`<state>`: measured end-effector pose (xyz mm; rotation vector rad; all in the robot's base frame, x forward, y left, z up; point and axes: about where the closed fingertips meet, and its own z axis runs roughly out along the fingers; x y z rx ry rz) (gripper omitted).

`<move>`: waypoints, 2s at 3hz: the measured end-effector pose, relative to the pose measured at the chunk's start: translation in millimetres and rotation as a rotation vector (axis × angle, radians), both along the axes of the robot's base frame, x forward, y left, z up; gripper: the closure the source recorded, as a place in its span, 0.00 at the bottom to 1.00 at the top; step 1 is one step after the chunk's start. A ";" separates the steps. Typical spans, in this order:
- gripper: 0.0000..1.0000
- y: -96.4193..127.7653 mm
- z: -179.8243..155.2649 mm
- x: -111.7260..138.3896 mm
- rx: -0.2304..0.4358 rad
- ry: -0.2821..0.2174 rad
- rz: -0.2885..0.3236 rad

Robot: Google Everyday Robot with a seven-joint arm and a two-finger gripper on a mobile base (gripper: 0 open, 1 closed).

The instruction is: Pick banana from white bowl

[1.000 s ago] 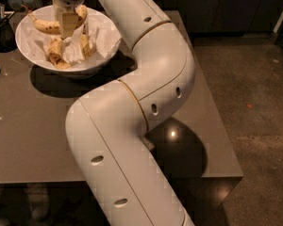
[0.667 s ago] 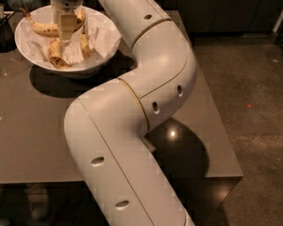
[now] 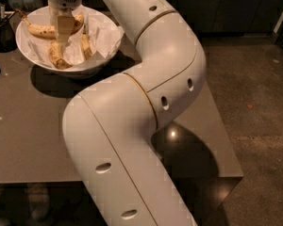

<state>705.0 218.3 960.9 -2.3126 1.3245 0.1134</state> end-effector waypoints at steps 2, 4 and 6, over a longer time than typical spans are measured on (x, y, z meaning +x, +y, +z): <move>1.00 -2.9 -0.7 -11.9 0.000 0.028 -0.018; 1.00 6.7 55.3 -71.5 0.150 0.003 -0.022; 1.00 7.1 28.0 -88.6 0.118 0.077 -0.013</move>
Offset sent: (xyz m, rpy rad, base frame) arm -0.1352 -0.0333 -0.0429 -0.0055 0.1189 -0.0600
